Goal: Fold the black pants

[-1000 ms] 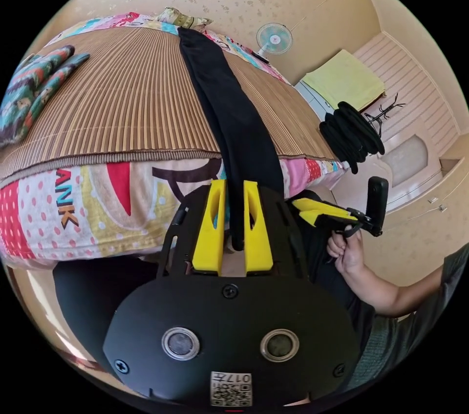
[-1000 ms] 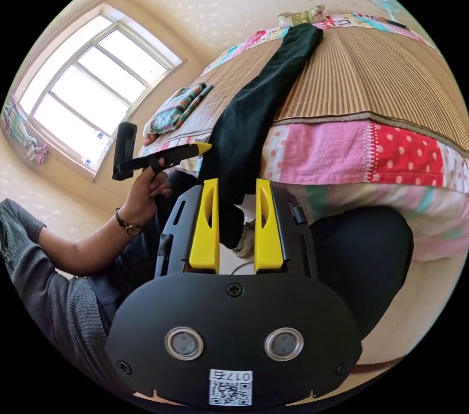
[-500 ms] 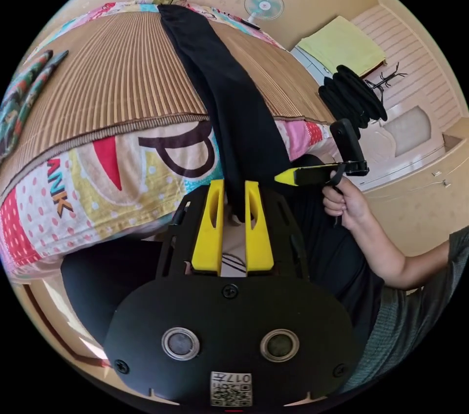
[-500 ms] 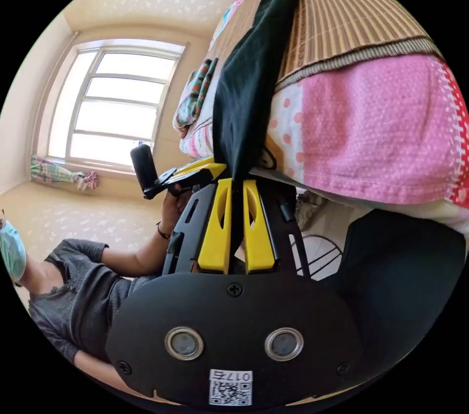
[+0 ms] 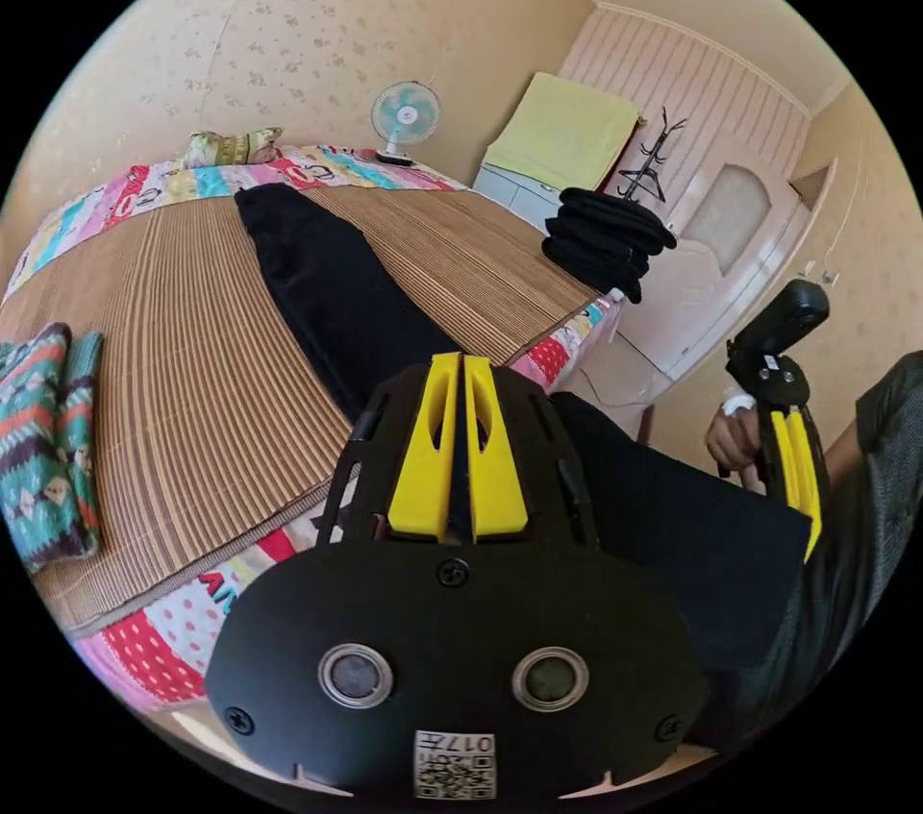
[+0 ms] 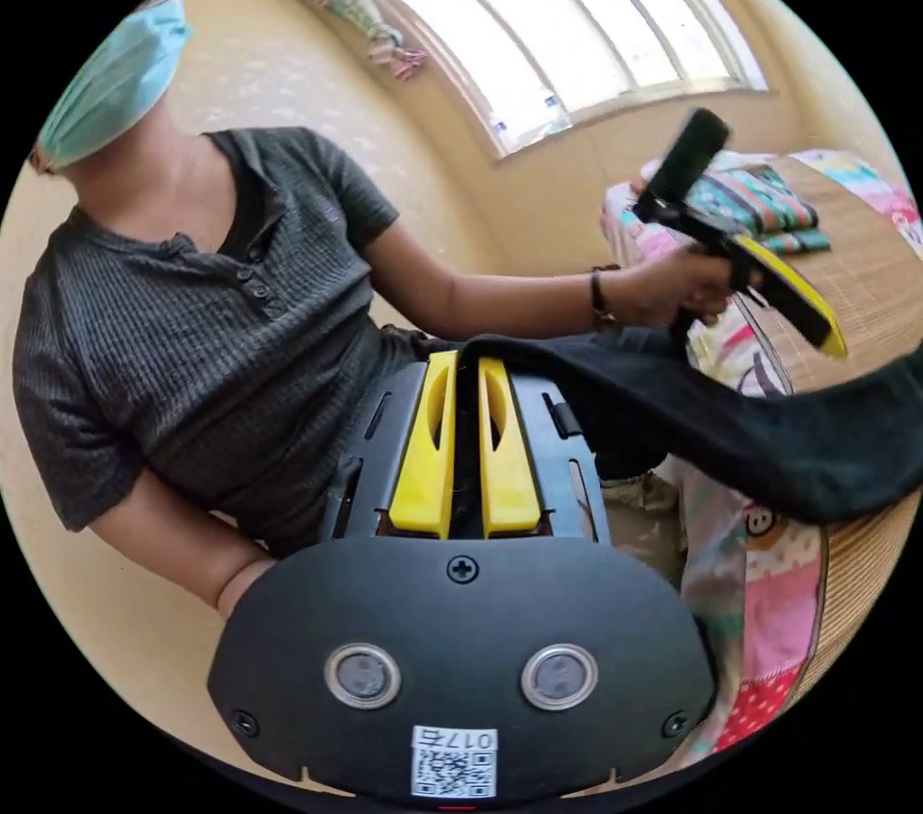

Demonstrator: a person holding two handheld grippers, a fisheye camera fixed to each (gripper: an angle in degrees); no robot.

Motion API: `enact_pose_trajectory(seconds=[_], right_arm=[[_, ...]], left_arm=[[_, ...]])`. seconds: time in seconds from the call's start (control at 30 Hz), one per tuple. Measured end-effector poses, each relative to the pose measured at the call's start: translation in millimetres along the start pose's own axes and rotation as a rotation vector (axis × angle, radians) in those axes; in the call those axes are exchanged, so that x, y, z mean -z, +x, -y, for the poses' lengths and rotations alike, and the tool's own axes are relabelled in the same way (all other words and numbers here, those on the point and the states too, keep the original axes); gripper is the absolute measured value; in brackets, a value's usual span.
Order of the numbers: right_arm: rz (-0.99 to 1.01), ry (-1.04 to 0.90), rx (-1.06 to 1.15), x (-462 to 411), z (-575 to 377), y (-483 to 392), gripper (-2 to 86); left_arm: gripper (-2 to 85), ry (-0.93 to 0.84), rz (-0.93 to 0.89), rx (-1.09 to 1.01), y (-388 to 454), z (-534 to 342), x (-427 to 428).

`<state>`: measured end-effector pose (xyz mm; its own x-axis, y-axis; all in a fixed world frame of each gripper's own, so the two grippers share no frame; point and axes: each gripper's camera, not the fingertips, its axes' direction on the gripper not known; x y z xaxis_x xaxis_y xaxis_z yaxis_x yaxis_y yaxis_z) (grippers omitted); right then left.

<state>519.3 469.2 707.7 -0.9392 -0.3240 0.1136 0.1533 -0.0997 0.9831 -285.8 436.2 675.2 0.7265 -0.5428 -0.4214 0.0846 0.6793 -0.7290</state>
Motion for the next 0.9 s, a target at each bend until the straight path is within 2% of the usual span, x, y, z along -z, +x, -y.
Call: enact_pose_trajectory(seconds=[0.03, 0.1, 0.17, 0.27, 0.37, 0.5, 0.67, 0.77, 0.9], right_arm=[[0.034, 0.045, 0.068, 7, 4, -10, 1.2], [0.075, 0.171, 0.125, 27, 0, -13, 1.1], [0.109, 0.397, 0.131, 68, -19, 3, 1.0], [0.034, 0.632, -0.047, 116, -53, 49, 1.2], [-0.091, 0.751, -0.221, 152, -78, 106, 1.7], [-0.209, 0.793, -0.444, 181, -91, 191, 3.0], [-0.263, 0.743, -0.755, 190, -100, 318, 10.1], [-0.353, 0.704, -0.937, 186, -107, 332, 12.0], [-0.464, 0.626, -0.968, 166, -110, 300, 12.8]], left_arm=[[-1.0, -0.03, -0.024, -0.009, -1, 0, -9], [-1.0, -0.199, -0.146, -0.013, -6, -9, -53], [-1.0, -0.359, -0.262, 0.001, -6, -25, -89], [-1.0, -0.395, -0.355, 0.071, -6, -54, -109], [-1.0, -0.371, -0.378, 0.185, -14, -72, -109], [-1.0, -0.289, -0.342, 0.457, -44, -93, -96], [-1.0, -0.211, -0.279, 0.593, -60, -114, -76], [-1.0, -0.126, -0.221, 0.639, -61, -124, -57], [-1.0, 0.063, -0.178, 0.658, -57, -134, -28]])
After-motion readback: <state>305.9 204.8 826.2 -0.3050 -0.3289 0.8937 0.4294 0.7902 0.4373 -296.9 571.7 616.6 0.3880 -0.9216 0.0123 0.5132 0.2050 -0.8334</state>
